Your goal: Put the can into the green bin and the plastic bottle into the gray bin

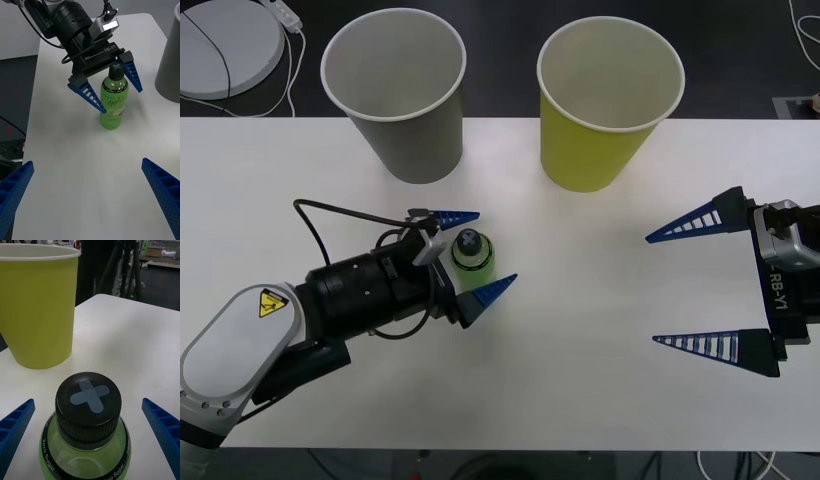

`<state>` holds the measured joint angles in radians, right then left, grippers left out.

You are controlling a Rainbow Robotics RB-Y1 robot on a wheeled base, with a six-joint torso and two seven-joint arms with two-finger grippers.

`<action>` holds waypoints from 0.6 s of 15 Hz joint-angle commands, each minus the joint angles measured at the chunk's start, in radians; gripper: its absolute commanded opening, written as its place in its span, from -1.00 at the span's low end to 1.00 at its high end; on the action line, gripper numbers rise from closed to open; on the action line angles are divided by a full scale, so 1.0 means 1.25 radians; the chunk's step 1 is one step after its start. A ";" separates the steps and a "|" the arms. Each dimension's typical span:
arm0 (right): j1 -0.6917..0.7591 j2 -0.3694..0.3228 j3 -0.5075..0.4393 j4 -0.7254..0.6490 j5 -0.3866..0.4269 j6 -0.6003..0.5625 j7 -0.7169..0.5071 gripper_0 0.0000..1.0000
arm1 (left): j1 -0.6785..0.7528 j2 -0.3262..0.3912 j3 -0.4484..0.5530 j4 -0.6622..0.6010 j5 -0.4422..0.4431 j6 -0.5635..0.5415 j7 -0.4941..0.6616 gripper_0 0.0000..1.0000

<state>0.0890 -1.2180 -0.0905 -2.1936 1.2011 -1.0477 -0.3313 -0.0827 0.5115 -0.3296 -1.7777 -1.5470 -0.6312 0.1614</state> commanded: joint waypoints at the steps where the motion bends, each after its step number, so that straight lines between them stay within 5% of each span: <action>1: 0.000 0.000 0.000 0.000 0.000 0.000 0.000 1.00 | 0.001 0.008 -0.006 0.000 -0.009 0.012 0.005 1.00; 9: 0.000 0.000 0.000 0.000 0.000 0.000 0.000 1.00 | 0.000 0.026 -0.023 0.005 -0.042 0.026 0.013 1.00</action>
<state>0.0890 -1.2180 -0.0905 -2.1936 1.2011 -1.0477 -0.3313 -0.0818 0.5444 -0.3579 -1.7719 -1.6009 -0.5983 0.1779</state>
